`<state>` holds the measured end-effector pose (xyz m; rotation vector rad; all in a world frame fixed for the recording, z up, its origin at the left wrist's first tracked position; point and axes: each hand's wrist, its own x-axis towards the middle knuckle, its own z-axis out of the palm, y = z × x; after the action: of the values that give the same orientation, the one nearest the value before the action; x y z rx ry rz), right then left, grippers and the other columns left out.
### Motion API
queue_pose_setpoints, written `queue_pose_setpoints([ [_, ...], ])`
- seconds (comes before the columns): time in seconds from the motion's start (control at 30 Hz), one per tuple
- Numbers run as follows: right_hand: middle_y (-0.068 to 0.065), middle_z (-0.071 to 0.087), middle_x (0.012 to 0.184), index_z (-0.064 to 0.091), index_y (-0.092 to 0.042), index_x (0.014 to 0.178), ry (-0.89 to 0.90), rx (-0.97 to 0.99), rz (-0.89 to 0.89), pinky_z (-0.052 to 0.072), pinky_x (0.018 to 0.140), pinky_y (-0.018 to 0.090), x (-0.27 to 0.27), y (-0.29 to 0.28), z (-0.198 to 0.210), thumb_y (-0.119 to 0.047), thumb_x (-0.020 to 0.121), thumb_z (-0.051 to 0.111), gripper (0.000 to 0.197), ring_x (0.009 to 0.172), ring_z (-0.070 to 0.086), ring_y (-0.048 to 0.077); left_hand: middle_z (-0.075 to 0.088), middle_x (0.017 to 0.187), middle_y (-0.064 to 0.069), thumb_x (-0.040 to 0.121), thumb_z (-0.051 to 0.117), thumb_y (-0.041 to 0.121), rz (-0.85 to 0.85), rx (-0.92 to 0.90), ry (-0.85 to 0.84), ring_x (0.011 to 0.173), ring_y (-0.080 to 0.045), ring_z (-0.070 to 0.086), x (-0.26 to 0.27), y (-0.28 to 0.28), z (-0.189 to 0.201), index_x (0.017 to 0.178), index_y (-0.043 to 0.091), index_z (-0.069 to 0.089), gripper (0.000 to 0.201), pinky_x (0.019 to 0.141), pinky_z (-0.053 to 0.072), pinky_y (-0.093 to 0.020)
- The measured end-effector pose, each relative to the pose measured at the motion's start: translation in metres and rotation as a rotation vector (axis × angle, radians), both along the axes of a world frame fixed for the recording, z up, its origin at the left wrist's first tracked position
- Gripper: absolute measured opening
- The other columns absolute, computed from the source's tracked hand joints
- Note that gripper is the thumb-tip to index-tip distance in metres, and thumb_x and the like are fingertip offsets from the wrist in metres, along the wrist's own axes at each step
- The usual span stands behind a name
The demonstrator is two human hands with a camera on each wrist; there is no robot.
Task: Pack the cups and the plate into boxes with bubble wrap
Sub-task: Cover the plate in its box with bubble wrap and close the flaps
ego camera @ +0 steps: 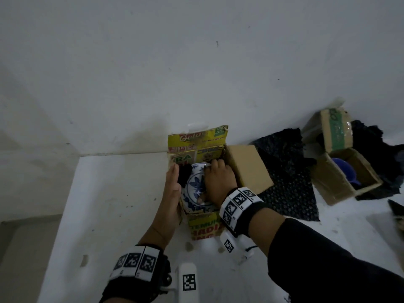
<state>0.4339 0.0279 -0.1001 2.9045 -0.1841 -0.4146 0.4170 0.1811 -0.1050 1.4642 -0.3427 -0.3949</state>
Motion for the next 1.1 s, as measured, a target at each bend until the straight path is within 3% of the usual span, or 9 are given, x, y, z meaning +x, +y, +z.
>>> queue_pose_setpoints([
  [0.1,0.022,0.028,0.141,0.011,0.002,0.145,0.042,0.118,-0.072,0.035,0.104,0.042,-0.002,-0.001,-0.007,-0.063,0.071,0.067,0.113,0.129,0.029,0.037,0.007,0.148,0.023,0.067,0.033,0.086,-0.004,0.004,0.005,0.136,0.009,0.011,0.000,-0.001,0.001,0.136,0.036,0.014,0.087,0.103,0.015,0.003],
  [0.23,0.019,-0.004,0.156,-0.013,-0.004,0.147,0.138,0.312,-0.174,0.016,0.116,0.047,0.000,-0.006,-0.012,-0.054,0.075,0.069,0.120,0.144,-0.004,0.036,0.006,0.148,0.026,0.077,0.032,0.076,-0.008,0.011,0.012,0.137,0.010,0.009,0.001,-0.001,-0.001,0.136,0.040,0.015,0.071,0.112,0.012,-0.007],
  [0.47,0.015,0.028,0.140,0.013,-0.008,0.144,0.088,0.278,-0.146,0.033,0.106,0.045,0.009,-0.012,-0.006,-0.060,0.058,0.079,0.120,0.128,0.029,0.035,0.005,0.153,0.019,0.059,0.031,0.093,0.000,0.037,-0.005,0.142,0.002,0.004,0.002,-0.002,-0.003,0.134,0.042,0.015,0.091,0.116,0.008,-0.023],
  [0.57,0.013,0.034,0.133,0.022,-0.011,0.138,0.072,0.324,-0.176,0.034,0.102,0.045,0.015,-0.014,-0.004,-0.056,0.051,0.084,0.115,0.122,0.034,0.034,0.006,0.149,0.026,0.061,0.030,0.092,0.001,0.062,-0.016,0.141,0.005,0.004,0.002,-0.001,-0.005,0.134,0.044,0.015,0.088,0.118,0.007,-0.027],
  [0.67,0.014,0.034,0.133,0.021,-0.010,0.139,0.056,0.336,-0.177,0.035,0.101,0.046,0.016,-0.014,-0.005,-0.056,0.050,0.085,0.119,0.121,0.034,0.034,0.004,0.155,0.015,0.063,0.029,0.091,0.003,0.093,-0.033,0.142,0.002,0.003,0.002,-0.001,-0.006,0.136,0.041,0.013,0.090,0.119,0.005,-0.030],
  [0.83,0.019,0.026,0.139,0.010,-0.010,0.144,0.097,0.310,-0.141,0.035,0.103,0.048,0.012,-0.012,-0.007,-0.055,0.061,0.080,0.118,0.126,0.030,0.038,0.004,0.154,0.016,0.061,0.029,0.092,0.005,0.137,-0.040,0.143,0.000,0.003,0.004,-0.002,-0.003,0.132,0.044,0.013,0.087,0.119,0.005,-0.031],
  [0.93,0.027,0.005,0.150,0.000,-0.017,0.147,0.107,0.378,-0.122,0.038,0.101,0.052,0.004,-0.010,-0.005,-0.043,0.074,0.075,0.109,0.135,0.017,0.046,0.006,0.152,0.017,0.065,0.035,0.087,0.003,0.162,-0.033,0.141,0.002,0.005,0.002,-0.002,0.004,0.134,0.041,0.014,0.086,0.118,0.007,-0.026],
  [1.03,0.024,0.005,0.151,0.015,-0.016,0.144,0.053,0.478,-0.083,0.041,0.100,0.051,-0.010,-0.014,0.012,-0.039,0.080,0.070,0.087,0.136,0.017,0.044,0.013,0.148,0.019,0.080,0.037,0.058,0.046,0.294,-0.053,0.138,0.001,0.012,0.005,-0.001,0.008,0.134,0.037,0.019,0.060,0.120,0.010,-0.039],
  [1.1,0.019,0.022,0.144,0.030,-0.013,0.137,-0.088,0.574,-0.015,0.046,0.092,0.045,-0.022,-0.024,0.030,-0.034,0.084,0.066,0.068,0.126,0.034,0.038,0.023,0.148,0.018,0.077,0.039,0.062,0.115,0.536,-0.141,0.139,-0.006,0.019,0.007,-0.004,0.013,0.136,0.041,0.027,0.064,0.117,0.007,-0.051],
])
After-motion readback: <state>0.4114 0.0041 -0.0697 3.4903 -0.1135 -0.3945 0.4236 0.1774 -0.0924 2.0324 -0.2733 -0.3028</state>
